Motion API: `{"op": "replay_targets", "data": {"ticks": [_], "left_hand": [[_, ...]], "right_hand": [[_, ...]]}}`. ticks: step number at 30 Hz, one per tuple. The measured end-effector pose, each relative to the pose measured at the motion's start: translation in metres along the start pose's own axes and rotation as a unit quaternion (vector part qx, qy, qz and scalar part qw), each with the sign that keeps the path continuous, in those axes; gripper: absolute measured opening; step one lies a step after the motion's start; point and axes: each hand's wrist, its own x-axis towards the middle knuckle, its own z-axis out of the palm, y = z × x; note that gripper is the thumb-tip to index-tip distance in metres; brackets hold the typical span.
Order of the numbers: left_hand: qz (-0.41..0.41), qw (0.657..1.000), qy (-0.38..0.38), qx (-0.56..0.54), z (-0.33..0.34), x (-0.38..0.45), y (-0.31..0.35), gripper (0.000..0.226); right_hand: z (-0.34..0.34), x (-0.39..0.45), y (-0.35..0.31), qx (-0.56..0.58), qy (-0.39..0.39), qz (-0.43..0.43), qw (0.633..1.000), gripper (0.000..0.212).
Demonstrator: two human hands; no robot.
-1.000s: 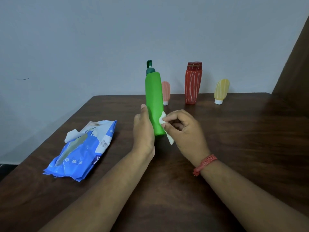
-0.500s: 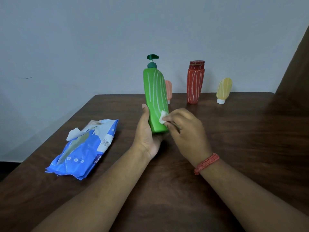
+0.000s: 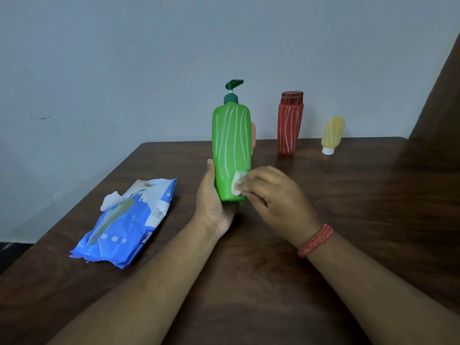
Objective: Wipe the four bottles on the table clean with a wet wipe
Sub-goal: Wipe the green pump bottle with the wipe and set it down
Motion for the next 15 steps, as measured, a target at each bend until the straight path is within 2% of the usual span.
{"op": "replay_targets", "data": {"ticks": [4, 8, 12, 13, 15], "left_hand": [[-0.03, 0.997, -0.04, 0.052, 0.005, -0.003, -0.004, 0.063], [-0.032, 0.997, -0.047, 0.057, 0.003, -0.002, -0.001, 0.064], [-0.053, 0.991, -0.083, 0.088, 0.006, -0.006, -0.001, 0.063], [-0.055, 0.99, -0.094, 0.093, 0.007, -0.007, -0.002, 0.063], [-0.054, 0.988, -0.104, 0.096, 0.007, -0.007, -0.001, 0.062]], "right_hand": [[-0.007, 0.001, 0.008, 0.013, 0.082, 0.076, 0.994, 0.013], [-0.011, -0.002, 0.008, 0.02, 0.019, 0.027, 0.999, 0.013], [-0.014, 0.004, 0.02, 0.0, 0.116, 0.078, 0.99, 0.013], [-0.015, 0.003, 0.02, 0.003, 0.127, 0.085, 0.988, 0.013], [-0.016, -0.001, 0.017, 0.008, 0.098, 0.064, 0.993, 0.013]]}}
